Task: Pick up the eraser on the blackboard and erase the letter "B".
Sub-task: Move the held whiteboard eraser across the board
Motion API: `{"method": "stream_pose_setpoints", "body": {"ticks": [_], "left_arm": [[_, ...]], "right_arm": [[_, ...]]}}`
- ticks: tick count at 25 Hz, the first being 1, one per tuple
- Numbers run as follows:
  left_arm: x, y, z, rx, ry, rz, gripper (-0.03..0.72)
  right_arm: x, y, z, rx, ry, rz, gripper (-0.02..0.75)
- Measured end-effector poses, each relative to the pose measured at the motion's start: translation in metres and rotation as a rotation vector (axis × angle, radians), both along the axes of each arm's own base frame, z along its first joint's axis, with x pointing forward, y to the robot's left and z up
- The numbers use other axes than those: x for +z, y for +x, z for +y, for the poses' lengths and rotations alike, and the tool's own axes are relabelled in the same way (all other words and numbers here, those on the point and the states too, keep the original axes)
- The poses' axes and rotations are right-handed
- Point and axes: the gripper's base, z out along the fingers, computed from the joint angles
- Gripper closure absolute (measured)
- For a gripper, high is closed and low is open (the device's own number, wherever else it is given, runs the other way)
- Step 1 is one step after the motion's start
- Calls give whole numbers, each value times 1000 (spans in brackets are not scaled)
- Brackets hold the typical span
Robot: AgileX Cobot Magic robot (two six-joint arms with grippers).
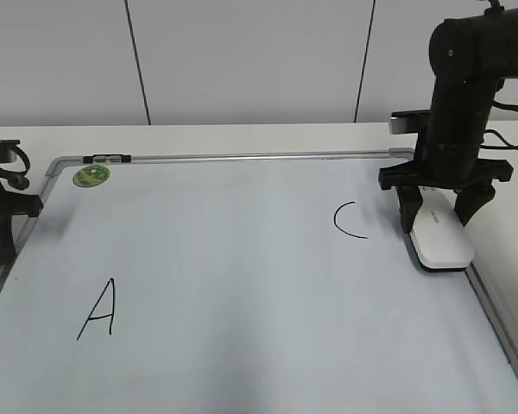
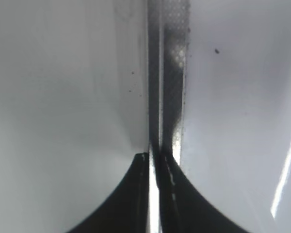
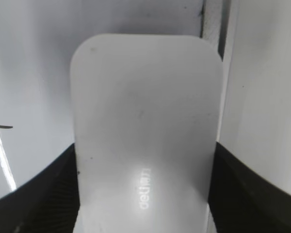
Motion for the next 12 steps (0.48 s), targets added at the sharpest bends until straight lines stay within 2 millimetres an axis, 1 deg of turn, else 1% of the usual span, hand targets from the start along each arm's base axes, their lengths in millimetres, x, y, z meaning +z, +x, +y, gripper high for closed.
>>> {"method": "stream_pose_setpoints", "body": {"ticks": [4, 7, 9, 12], "left_arm": [[0, 0, 0, 0, 0, 0, 669], [0, 0, 0, 0, 0, 0, 669], [0, 0, 0, 0, 0, 0, 669], [0, 0, 0, 0, 0, 0, 669]], "right_arm": [[-1, 0, 0, -1, 2, 2, 219], [-4, 0, 0, 5, 0, 10, 218], [-10, 1, 0, 9, -2, 23, 218], [-11, 1, 0, 14, -2, 25, 219]]}}
